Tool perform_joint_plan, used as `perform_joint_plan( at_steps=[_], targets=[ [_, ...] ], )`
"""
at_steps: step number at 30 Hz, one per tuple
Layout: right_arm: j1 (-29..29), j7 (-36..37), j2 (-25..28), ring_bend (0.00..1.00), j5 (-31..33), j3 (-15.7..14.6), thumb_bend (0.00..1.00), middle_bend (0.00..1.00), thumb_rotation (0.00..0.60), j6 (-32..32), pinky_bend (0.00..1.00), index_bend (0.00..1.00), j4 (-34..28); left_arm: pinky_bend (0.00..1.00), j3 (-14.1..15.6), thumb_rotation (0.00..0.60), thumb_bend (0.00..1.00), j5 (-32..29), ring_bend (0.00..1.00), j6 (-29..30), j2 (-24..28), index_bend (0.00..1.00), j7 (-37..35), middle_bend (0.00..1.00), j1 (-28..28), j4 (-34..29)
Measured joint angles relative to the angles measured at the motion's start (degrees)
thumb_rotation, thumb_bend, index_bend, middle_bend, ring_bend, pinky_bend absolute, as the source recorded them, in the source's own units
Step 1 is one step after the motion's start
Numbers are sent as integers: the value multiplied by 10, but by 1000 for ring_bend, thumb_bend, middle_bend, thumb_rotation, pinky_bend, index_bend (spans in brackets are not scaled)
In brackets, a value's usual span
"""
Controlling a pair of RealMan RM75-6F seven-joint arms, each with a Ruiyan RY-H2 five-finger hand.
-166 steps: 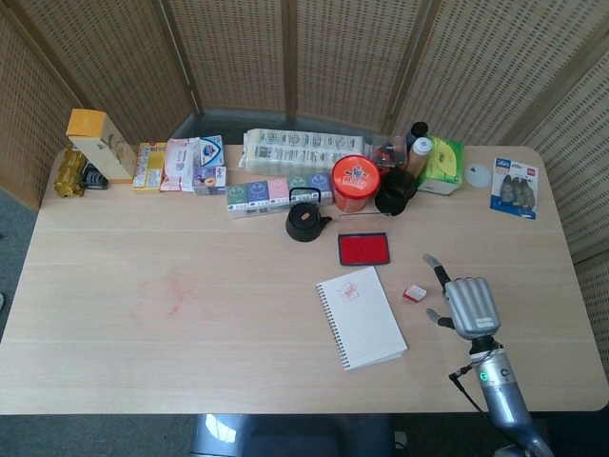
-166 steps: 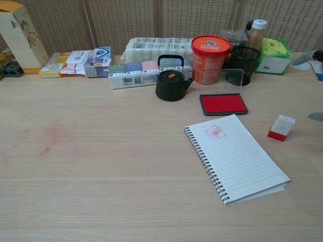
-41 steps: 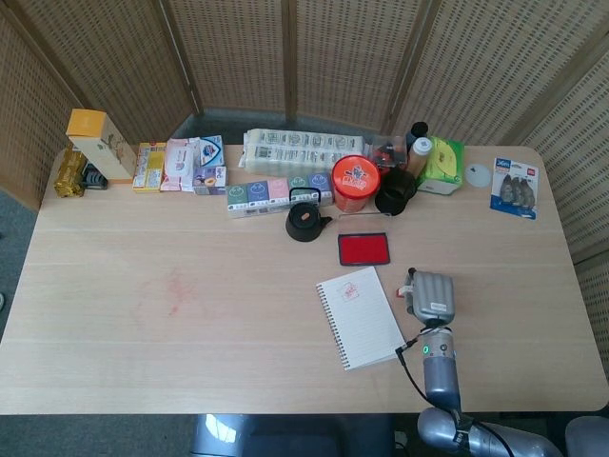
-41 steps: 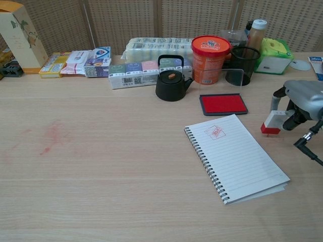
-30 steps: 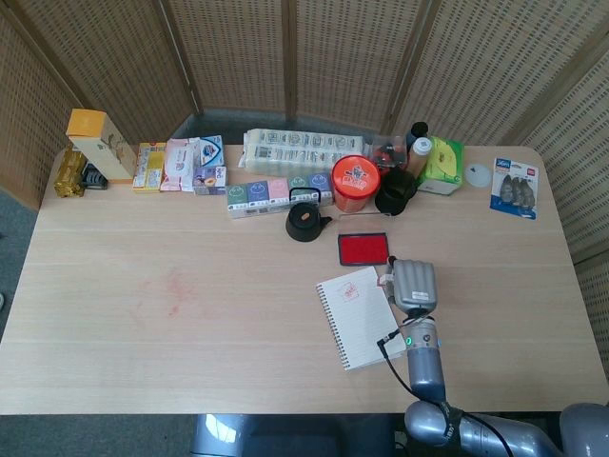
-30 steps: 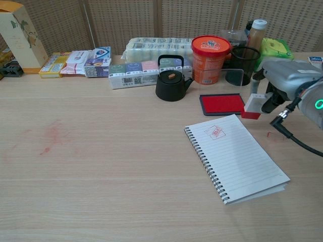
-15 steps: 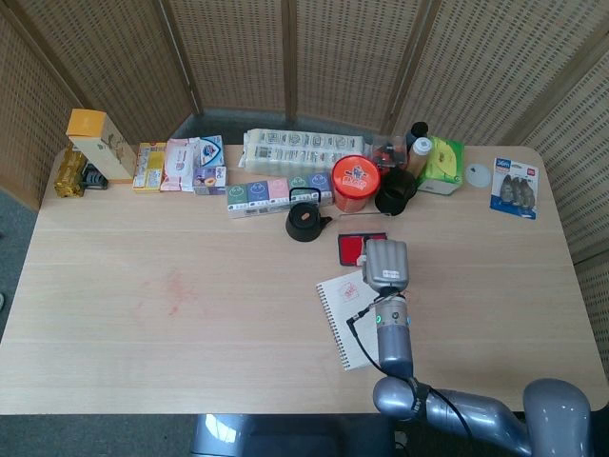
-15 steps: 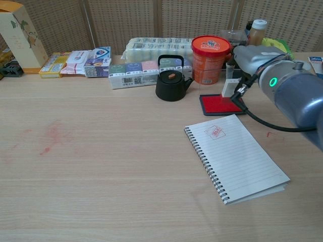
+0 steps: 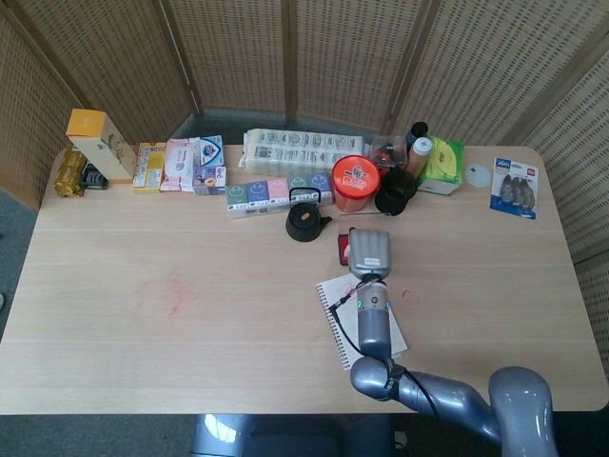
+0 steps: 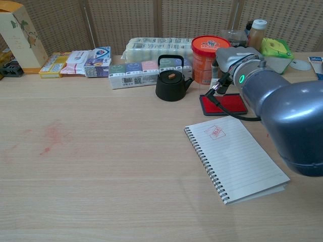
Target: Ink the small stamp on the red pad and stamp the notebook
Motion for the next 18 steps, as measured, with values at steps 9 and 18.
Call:
perform_joint_plan(
  at_steps=[9,18],
  targets=[
    [35,13,-26,1000,8,7,498,1000,600,-34,1000,592,80,74,-4,600,53,-13,0,-13,0,0,2,0,-5,1],
    [43,20,-30,1000,6,-5,500,1000,600,-55,1000,595,120,74,-6,600,53,-20,0,-20,-1,0,6,0,-8,1]
  ],
)
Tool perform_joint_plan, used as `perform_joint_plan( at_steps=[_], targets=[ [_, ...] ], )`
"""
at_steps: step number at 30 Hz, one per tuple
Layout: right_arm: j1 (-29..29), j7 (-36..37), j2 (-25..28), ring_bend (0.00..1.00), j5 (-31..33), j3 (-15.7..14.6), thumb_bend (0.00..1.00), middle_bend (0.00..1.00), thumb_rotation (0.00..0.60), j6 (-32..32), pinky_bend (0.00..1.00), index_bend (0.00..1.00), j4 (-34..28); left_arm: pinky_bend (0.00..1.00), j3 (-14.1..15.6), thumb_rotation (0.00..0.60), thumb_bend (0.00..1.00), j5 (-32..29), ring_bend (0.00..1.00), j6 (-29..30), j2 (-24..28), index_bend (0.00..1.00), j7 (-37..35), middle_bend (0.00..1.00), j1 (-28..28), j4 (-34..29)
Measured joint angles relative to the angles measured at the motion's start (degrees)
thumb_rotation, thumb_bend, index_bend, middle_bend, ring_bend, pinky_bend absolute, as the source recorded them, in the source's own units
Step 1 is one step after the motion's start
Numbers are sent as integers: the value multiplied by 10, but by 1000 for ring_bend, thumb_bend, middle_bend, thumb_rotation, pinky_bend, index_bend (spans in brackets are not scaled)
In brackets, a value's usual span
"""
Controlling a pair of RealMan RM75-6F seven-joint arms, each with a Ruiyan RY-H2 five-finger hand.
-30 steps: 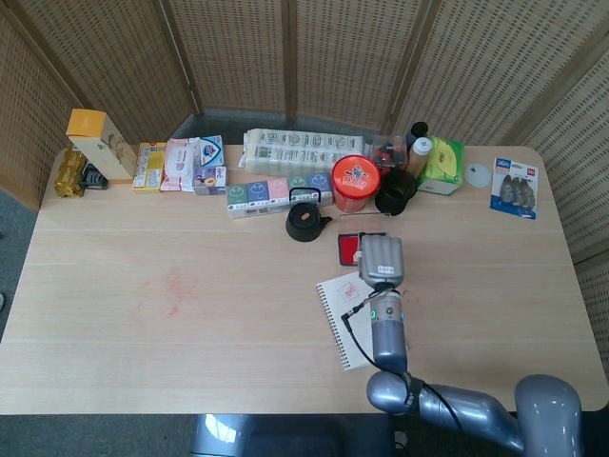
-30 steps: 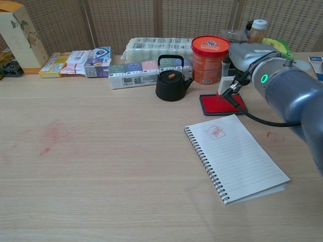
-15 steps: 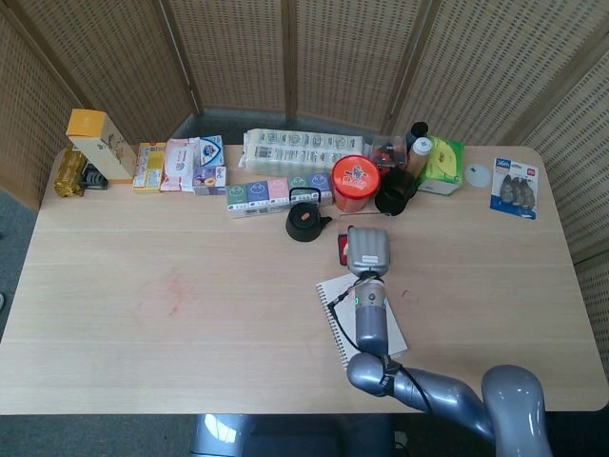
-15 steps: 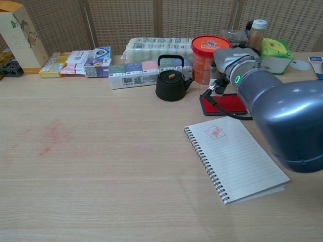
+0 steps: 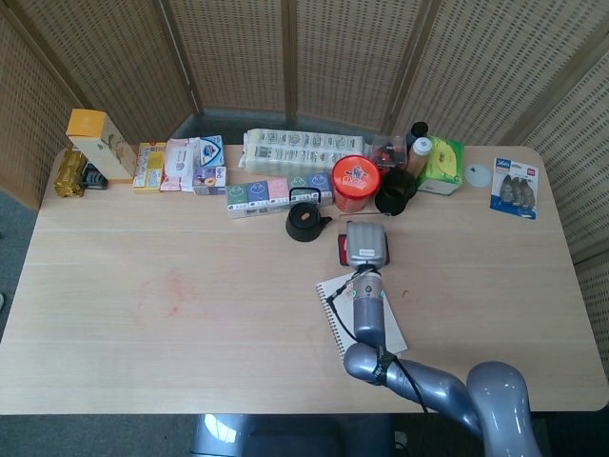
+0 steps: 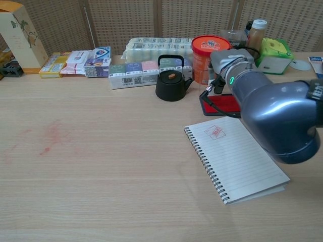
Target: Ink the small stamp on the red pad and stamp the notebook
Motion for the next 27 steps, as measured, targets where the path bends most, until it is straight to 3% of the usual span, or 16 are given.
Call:
perform_joint_plan(
  at_steps=[27],
  targets=[
    [-13,29,-21,1000,-8,-25,500,1000,600,-43,1000,602,78,74,0,600,54,-2,0,-8,-1,0,5,0,-3,0]
  ],
)
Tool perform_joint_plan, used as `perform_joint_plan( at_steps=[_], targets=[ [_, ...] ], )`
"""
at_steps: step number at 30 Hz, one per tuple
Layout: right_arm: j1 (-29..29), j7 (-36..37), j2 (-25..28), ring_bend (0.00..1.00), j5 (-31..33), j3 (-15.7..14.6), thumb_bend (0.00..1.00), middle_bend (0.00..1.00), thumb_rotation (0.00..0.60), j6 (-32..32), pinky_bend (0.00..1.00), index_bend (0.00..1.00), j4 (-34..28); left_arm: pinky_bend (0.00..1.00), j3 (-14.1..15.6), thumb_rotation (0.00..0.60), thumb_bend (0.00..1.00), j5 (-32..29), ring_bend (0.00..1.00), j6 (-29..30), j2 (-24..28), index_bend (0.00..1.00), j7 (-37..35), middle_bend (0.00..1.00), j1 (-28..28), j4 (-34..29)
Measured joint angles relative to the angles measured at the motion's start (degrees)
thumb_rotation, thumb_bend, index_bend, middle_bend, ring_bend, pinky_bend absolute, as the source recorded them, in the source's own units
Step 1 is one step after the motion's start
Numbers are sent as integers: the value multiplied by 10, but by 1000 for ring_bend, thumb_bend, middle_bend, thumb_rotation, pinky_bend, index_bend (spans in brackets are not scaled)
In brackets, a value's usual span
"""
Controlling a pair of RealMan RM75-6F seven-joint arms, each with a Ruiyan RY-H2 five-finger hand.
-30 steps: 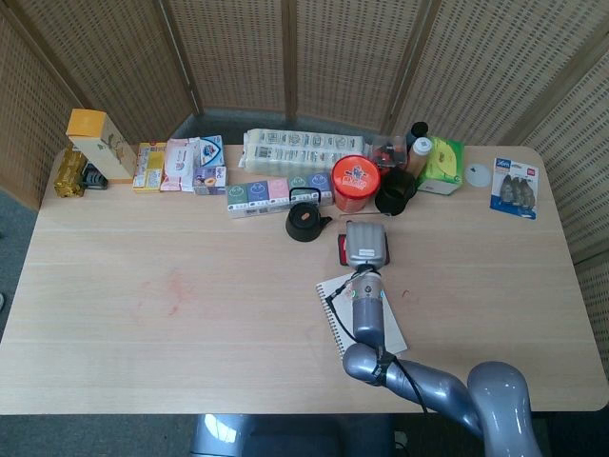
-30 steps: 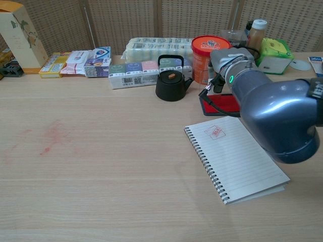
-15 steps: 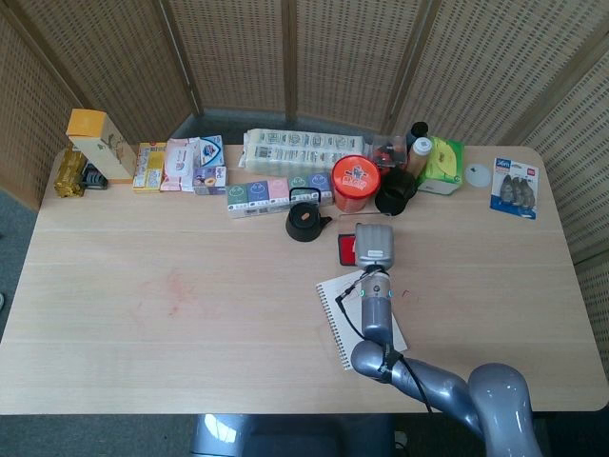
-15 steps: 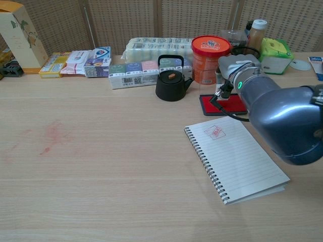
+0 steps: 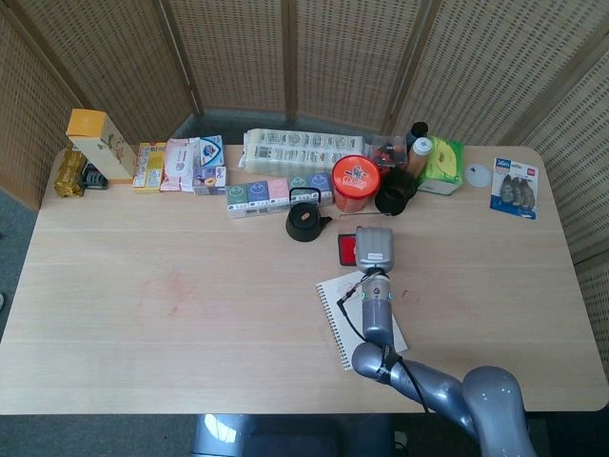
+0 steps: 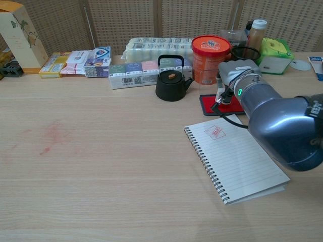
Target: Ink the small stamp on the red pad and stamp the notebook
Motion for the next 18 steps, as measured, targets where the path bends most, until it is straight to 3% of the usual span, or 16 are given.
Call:
perform_joint_plan(
  at_steps=[18],
  targets=[
    [-4,0,-10,1000,5,7,500,1000,600,-17,1000,602,30,74,0,600,53,2,0,2,0,0,-3,0,1,1]
  ],
)
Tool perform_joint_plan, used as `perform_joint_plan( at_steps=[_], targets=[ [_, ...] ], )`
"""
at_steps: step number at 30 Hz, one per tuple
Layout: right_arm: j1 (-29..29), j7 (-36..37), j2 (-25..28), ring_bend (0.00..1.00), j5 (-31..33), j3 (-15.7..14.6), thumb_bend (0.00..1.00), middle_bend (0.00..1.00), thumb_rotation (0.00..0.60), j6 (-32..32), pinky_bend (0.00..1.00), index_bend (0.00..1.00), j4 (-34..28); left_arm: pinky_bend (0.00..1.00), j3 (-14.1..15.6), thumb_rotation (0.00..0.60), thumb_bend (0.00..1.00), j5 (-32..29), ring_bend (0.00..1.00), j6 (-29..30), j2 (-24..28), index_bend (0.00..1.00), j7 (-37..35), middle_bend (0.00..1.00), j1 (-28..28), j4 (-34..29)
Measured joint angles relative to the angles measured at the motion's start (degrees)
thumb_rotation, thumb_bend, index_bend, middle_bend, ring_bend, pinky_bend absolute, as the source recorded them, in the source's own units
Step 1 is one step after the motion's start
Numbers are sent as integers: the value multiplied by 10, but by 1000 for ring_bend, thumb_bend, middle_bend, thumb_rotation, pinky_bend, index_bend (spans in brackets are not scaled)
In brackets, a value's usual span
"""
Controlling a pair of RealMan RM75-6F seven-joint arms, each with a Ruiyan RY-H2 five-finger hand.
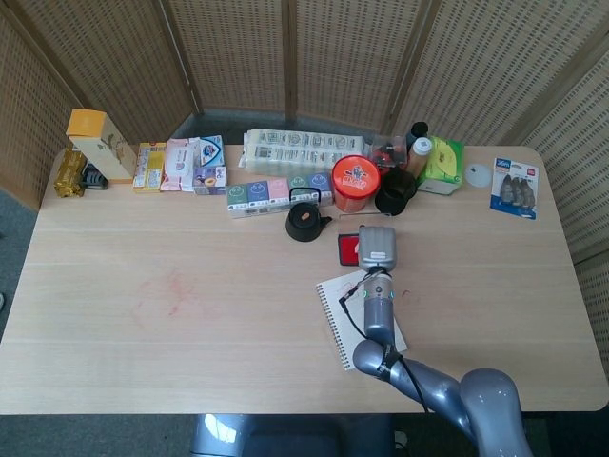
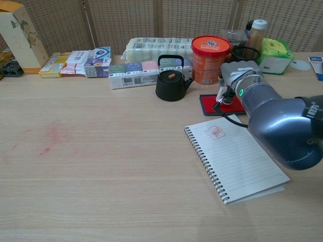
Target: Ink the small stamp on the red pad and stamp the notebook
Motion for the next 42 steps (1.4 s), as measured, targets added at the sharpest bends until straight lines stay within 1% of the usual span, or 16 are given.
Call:
perform_joint_plan(
  at_steps=[14,21,27,36,42],
  targets=[
    [-9,-32,0,1000,24,0,501,1000,600,4,1000,603,-23,74,1,600,53,5,0,4,1,0,-5,0,2,1],
    [-8,-34,-5,1000,21,-2,501,1000,600,2,1000,603,-10,74,1,600,53,5,0,4,1,0,-8,0,2,2],
    [-10,-33,-4,1000,17,-2,501,1000,600,8,1000,603,-18,74,2,600,53,6,0,4,1,0,-7,0,3,1],
    [-17,-41,14,1000,3,-5,501,1000,600,43,1000,604,-71,74,3,600,53,9,0,6,1,0,-8,0,4,2],
    [-29,-49,39,1000,-17,-11,501,1000,600,89,1000,605,-144,74,4,600,53,12,0,8,1,0,-8,0,4,2]
  ],
)
